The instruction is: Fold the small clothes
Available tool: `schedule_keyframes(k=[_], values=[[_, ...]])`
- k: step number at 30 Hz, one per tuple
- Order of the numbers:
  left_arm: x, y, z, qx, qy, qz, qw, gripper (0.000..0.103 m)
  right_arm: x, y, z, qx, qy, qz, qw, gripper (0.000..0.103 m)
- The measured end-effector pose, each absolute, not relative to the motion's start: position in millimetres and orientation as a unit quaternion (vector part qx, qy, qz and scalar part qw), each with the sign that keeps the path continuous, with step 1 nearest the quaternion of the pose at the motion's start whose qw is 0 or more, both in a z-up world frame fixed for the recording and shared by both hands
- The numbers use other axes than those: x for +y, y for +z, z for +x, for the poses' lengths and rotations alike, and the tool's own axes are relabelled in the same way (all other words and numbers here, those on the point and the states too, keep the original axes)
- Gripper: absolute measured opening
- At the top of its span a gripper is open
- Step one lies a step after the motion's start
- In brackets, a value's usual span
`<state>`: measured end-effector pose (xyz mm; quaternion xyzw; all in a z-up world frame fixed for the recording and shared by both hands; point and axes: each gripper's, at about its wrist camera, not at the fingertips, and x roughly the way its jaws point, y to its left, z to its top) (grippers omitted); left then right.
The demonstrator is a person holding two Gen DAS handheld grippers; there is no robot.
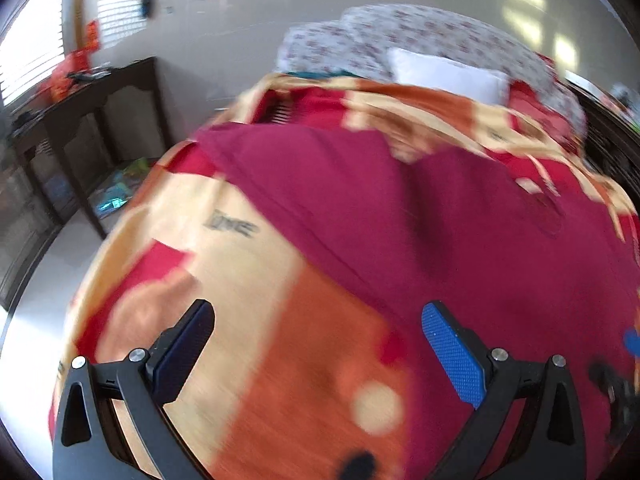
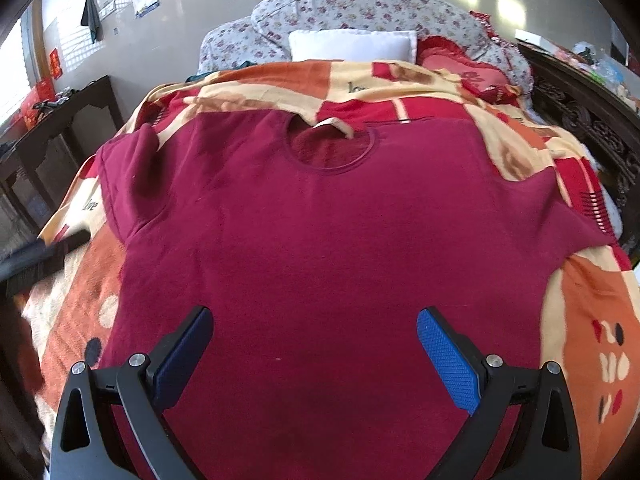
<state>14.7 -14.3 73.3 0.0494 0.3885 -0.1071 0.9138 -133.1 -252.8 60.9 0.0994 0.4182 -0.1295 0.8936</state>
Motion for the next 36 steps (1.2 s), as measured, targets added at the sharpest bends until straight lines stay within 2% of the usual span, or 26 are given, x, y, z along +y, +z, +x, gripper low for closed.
schedule_keyframes(k=[8,10,12,19,22,24,25,27,30,36], values=[[49,66,141,0.422,-0.034,-0.064,0.904,0.103,-247,50,-125,0.43,-0.091,0.115,0.891,0.103],[64,57,173,0.432,-0.014,-0.106,0.896,0.099,-248,46,-124,0.436,-0.08,0.125,0.888,0.103],[73,49,193,0.435,0.003,-0.137,0.89,0.089,-250,44,-123,0.439,-0.071,0.133,0.886,0.103],[80,28,243,0.433,0.023,-0.193,0.88,0.085,-250,41,-122,0.437,-0.062,0.143,0.886,0.103],[79,27,248,0.42,0.007,-0.214,0.882,0.071,-252,35,-119,0.444,-0.059,0.146,0.882,0.103],[76,28,254,0.417,-0.009,-0.212,0.884,0.048,-253,31,-118,0.449,-0.06,0.148,0.879,0.103],[72,31,253,0.413,-0.025,-0.204,0.887,0.041,-254,29,-118,0.45,-0.06,0.15,0.878,0.103],[66,41,250,0.411,-0.032,-0.184,0.892,0.006,-255,28,-119,0.452,-0.06,0.155,0.876,0.103],[66,68,233,0.394,-0.07,-0.195,0.895,0.005,-258,32,-124,0.446,-0.059,0.161,0.878,0.103],[20,174,145,0.319,-0.203,-0.134,0.916,0.005,-268,48,-137,0.423,-0.064,0.18,0.886,0.103]])
